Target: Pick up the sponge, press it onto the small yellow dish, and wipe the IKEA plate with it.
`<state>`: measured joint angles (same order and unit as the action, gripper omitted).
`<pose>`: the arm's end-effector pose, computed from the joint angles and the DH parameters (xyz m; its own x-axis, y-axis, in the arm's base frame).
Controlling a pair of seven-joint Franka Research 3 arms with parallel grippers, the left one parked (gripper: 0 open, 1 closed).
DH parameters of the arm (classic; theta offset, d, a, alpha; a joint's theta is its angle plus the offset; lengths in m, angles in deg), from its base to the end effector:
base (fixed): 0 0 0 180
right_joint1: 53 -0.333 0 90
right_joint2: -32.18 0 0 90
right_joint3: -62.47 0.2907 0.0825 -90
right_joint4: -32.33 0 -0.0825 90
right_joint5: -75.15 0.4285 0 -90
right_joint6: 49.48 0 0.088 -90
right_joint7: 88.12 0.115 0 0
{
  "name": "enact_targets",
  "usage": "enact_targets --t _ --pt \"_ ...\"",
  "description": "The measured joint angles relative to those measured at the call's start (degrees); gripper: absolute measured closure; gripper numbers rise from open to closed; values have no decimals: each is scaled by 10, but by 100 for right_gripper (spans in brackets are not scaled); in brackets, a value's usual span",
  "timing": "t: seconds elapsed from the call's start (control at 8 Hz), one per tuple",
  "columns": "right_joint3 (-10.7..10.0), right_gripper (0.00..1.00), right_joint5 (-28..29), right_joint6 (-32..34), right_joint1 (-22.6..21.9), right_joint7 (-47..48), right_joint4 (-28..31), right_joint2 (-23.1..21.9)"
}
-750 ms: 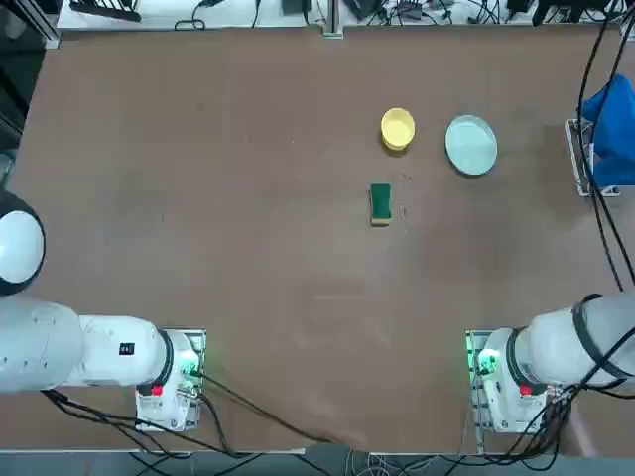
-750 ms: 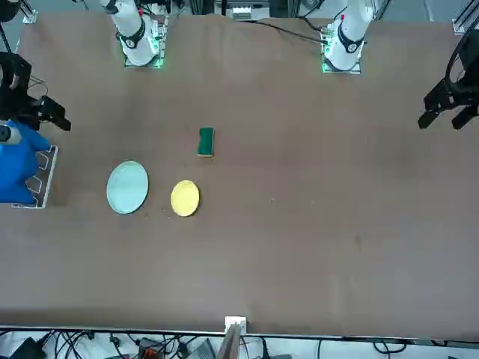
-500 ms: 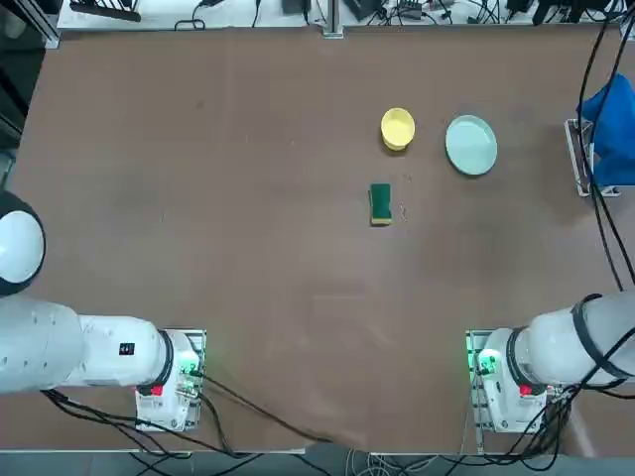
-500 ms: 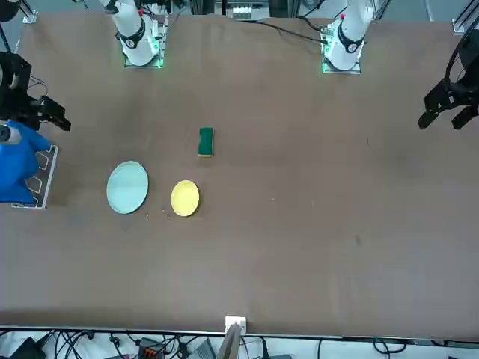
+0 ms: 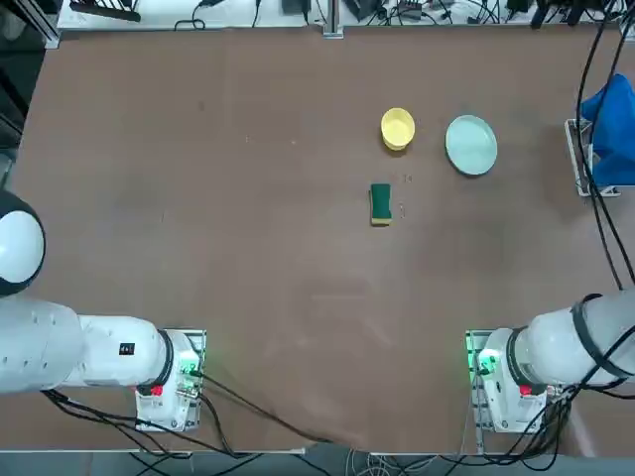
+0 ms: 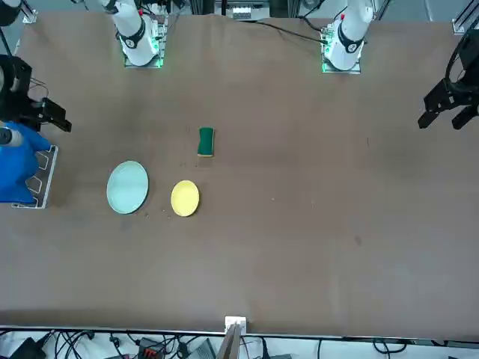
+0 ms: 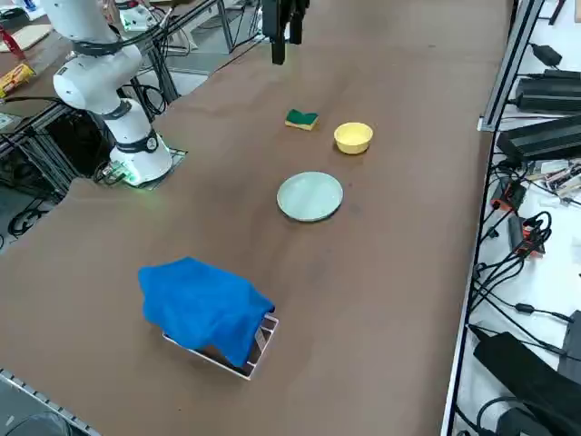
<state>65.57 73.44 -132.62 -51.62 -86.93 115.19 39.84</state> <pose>0.6221 0.0130 0.5635 0.9918 0.0059 -0.1277 0.0092 -0.9996 0.0253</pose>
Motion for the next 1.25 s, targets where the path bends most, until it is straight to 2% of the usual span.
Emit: enact_targets --t 0.25,0.38,0.75,1.25 --pt "5 0 1 -6 -2 -22 13 21" --pt "8 0 2 -36 -7 -24 40 24" --pt "13 0 5 -179 -61 -4 153 20" --pt "17 0 8 -439 -191 203 389 -18"
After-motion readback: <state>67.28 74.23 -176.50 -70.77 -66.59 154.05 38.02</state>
